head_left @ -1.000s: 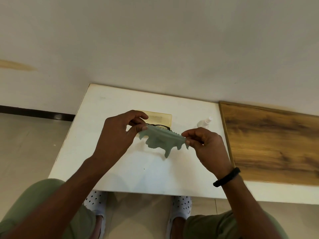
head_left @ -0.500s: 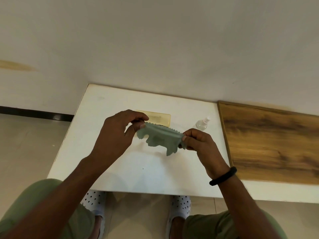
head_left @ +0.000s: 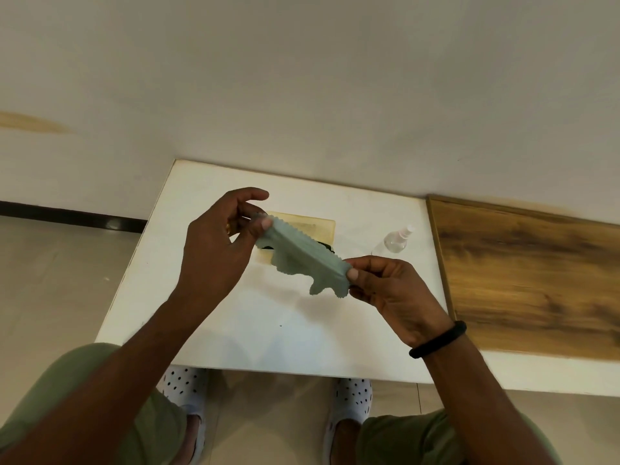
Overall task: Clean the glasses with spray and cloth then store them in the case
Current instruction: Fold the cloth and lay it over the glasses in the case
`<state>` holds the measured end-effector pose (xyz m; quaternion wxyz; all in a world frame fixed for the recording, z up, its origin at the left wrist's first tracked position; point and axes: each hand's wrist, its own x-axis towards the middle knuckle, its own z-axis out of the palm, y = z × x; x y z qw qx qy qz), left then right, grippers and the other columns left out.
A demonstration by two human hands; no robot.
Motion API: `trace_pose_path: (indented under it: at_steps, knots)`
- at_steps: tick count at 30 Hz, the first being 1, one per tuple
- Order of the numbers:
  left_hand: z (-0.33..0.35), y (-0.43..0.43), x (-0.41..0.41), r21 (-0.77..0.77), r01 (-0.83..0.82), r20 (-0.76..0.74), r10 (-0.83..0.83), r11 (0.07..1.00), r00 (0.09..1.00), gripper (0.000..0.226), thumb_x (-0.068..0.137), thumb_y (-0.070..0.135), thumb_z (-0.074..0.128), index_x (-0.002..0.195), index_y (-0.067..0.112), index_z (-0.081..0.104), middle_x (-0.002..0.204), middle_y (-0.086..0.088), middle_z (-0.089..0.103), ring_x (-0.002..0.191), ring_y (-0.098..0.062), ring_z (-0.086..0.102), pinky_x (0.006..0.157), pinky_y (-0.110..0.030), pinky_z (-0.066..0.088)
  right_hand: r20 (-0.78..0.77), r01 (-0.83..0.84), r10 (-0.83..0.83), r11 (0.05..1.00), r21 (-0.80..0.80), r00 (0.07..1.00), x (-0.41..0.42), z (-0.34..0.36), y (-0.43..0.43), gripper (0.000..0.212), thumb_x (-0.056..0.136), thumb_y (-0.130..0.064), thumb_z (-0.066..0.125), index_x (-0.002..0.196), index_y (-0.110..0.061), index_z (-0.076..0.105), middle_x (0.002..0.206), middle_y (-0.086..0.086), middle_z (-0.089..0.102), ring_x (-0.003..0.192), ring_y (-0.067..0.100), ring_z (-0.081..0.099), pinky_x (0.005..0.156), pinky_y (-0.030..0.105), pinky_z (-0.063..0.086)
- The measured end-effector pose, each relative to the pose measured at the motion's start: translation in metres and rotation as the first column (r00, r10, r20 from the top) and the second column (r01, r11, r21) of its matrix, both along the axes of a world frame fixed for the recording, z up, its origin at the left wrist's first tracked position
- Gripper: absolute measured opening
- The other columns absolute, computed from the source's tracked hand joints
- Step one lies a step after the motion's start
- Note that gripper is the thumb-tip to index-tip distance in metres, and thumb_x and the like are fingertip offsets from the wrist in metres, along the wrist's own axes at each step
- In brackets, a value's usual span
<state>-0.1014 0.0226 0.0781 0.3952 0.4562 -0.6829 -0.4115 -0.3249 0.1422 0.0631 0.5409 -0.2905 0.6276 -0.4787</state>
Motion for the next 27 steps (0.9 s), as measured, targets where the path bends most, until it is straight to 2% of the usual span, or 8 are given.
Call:
trace_pose_path:
  at_steps: [6,10,12,17,20,22,24,27]
  knots:
    - [-0.011,-0.001,0.007,0.049,0.035,0.016,-0.036,0.998,0.999,0.027,0.088,0.016,0.072,0.112,0.028,0.068,0.086,0.013,0.071,0.082,-0.002,0.067,0.081,-0.012,0.051,-0.220,0.121,-0.125,0.992,-0.034,0.968,-0.003,-0.004,-0.001,0.004,0.084,-0.012,0.073,0.082,-0.009,0.075,0.078,0.007,0.074,0.074,0.013,0.063,0.073,0.032,0.048]
    - [-0.022,0.001,0.008,0.073,0.061,0.031,-0.063,0.995,0.998,0.026,0.086,0.015,0.074,0.107,0.031,0.069,0.088,0.016,0.071,0.084,-0.002,0.068,0.085,-0.013,0.050,-0.355,0.185,-0.215,0.976,-0.118,0.910,-0.002,-0.007,-0.003,0.003,0.084,-0.009,0.073,0.082,-0.010,0.075,0.073,-0.001,0.073,0.062,0.000,0.060,0.057,0.014,0.045]
    - [-0.025,0.001,0.007,0.067,0.062,0.052,-0.066,0.996,0.996,0.025,0.086,0.016,0.073,0.106,0.031,0.069,0.089,0.018,0.071,0.087,-0.002,0.068,0.086,-0.013,0.049,-0.422,0.200,-0.240,0.970,-0.138,0.874,-0.003,-0.009,-0.005,0.008,0.085,-0.007,0.072,0.084,-0.014,0.076,0.076,-0.003,0.075,0.065,0.000,0.061,0.057,0.012,0.044]
    - [-0.024,0.007,0.009,0.049,0.060,0.076,-0.064,0.997,0.995,0.024,0.086,0.021,0.074,0.106,0.032,0.069,0.088,0.018,0.073,0.093,0.001,0.068,0.085,-0.013,0.047,-0.603,0.159,-0.242,0.969,-0.188,0.760,-0.002,-0.011,0.002,0.016,0.085,-0.010,0.072,0.084,-0.026,0.075,0.084,-0.012,0.074,0.084,0.002,0.065,0.075,0.016,0.048]
    - [-0.024,0.018,0.017,0.055,0.137,0.130,-0.143,0.989,0.981,0.026,0.084,0.020,0.076,0.106,0.032,0.070,0.084,0.019,0.073,0.092,0.002,0.067,0.081,-0.011,0.045,-0.694,0.051,-0.157,0.984,-0.170,0.703,0.002,-0.010,0.019,0.011,0.083,-0.011,0.074,0.084,-0.022,0.075,0.085,-0.012,0.073,0.085,0.002,0.065,0.074,0.008,0.044]
    - [-0.032,0.028,0.021,0.077,0.220,0.238,-0.232,0.972,0.943,0.025,0.084,0.021,0.076,0.105,0.034,0.070,0.081,0.021,0.072,0.087,0.003,0.067,0.077,-0.012,0.045,-0.740,-0.036,-0.041,0.995,-0.088,0.671,0.004,-0.013,0.032,0.011,0.082,-0.010,0.075,0.081,-0.021,0.075,0.082,-0.010,0.073,0.083,0.001,0.063,0.074,0.006,0.042]
    - [-0.047,0.041,0.024,0.139,0.308,0.392,-0.338,0.941,0.856,0.023,0.084,0.021,0.076,0.103,0.034,0.070,0.077,0.022,0.072,0.082,0.006,0.067,0.079,-0.016,0.049,-0.739,-0.118,0.155,0.988,0.103,0.656,0.004,-0.021,0.044,0.012,0.082,-0.010,0.075,0.079,-0.022,0.075,0.081,-0.009,0.071,0.081,0.002,0.063,0.074,0.011,0.046]
    - [-0.075,0.059,0.026,0.252,0.399,0.580,-0.468,0.882,0.667,0.023,0.085,0.017,0.069,0.100,0.034,0.069,0.074,0.023,0.069,0.079,0.005,0.065,0.083,-0.024,0.051,-0.673,-0.247,0.498,0.864,0.439,0.547,0.007,-0.038,0.053,0.020,0.084,-0.015,0.071,0.073,-0.032,0.071,0.078,-0.014,0.068,0.081,0.004,0.064,0.074,0.017,0.049]
